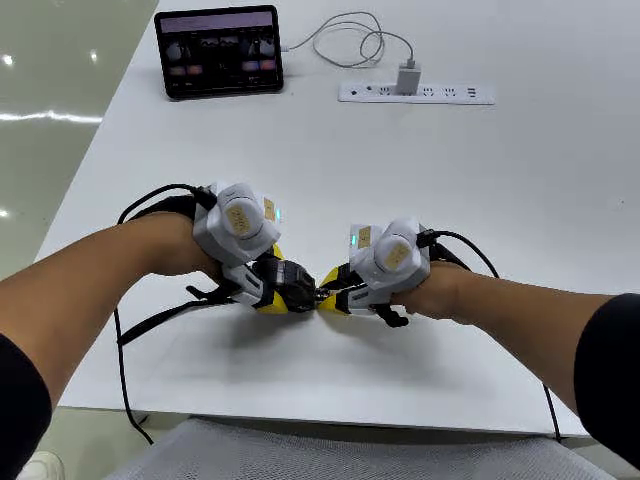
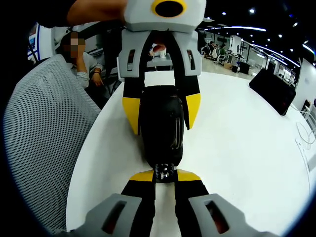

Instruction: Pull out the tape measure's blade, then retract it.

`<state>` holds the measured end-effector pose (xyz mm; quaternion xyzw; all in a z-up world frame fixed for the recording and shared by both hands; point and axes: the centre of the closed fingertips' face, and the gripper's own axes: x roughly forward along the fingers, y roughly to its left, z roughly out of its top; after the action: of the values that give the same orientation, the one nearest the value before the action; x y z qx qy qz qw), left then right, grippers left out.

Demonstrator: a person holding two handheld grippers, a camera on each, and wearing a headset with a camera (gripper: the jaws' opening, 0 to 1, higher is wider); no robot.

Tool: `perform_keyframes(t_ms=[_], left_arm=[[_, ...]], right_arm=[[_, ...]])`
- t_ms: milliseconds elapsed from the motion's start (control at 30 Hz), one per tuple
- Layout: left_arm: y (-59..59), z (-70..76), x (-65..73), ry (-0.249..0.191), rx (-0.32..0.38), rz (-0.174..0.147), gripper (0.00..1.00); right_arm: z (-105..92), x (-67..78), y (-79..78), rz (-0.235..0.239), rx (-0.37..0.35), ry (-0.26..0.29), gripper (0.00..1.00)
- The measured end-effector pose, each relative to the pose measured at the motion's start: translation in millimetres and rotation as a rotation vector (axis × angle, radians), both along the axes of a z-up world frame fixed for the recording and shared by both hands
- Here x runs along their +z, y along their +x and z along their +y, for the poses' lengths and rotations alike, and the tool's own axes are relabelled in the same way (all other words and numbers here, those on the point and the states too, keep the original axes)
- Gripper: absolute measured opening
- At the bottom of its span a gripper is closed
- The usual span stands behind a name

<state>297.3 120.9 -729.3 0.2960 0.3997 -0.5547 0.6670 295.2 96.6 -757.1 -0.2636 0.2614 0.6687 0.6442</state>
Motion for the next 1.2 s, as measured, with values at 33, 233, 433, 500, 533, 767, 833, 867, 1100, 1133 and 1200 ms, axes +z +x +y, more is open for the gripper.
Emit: perform_keyframes(t_ms=[33, 233, 433, 500, 533, 767, 833, 867, 1100, 1133, 1200], left_arm=[[-0.1, 0.1, 0.0, -0.001, -0.001, -0.001, 0.35], [0.6, 0.7, -0.1, -0.003, -0.014, -0.031, 0.34], [1.5, 0.5, 0.4, -0.013, 0.001, -0.041, 0.34], [2.0, 1.0, 0.1, -0.014, 0.003, -0.038, 0.34], [1.9, 0.9, 0.2, -0.013, 0.001, -0.037, 0.34], [2.3, 0.6, 0.3, -0.018, 0.002, -0.038, 0.34], [2.7, 0.7, 0.3, -0.018, 0.004, -0.036, 0.34], [2.7, 0.7, 0.3, -0.018, 0.004, -0.035, 0.34], [2.8, 1.0, 0.2, -0.018, 0.011, -0.033, 0.34], [2.7, 0.8, 0.2, -0.018, 0.013, -0.033, 0.34], [2.8, 0.8, 0.1, -0.018, 0.014, -0.033, 0.34]], right_arm=[[-0.1, 0.0, -0.3, 0.001, -0.001, 0.000, 0.09], [-1.2, 0.1, -0.8, 0.006, 0.002, 0.000, 0.09], [-6.4, -0.3, 0.6, 0.003, -0.003, -0.009, 0.09], [-9.4, -0.4, 1.0, 0.004, -0.007, -0.013, 0.09], [-11.1, -0.2, 0.9, 0.006, -0.008, -0.014, 0.09], [-16.7, 0.0, 1.7, 0.015, -0.019, -0.015, 0.09], [-18.1, 0.1, 1.4, 0.017, -0.023, -0.015, 0.09], [-19.0, 0.4, 1.2, 0.017, -0.024, -0.016, 0.09], [-22.6, -0.1, 2.8, 0.012, -0.022, -0.023, 0.09], [-23.8, 0.1, 3.1, 0.011, -0.020, -0.026, 0.09], [-26.2, -0.3, 3.6, 0.011, -0.020, -0.029, 0.09]])
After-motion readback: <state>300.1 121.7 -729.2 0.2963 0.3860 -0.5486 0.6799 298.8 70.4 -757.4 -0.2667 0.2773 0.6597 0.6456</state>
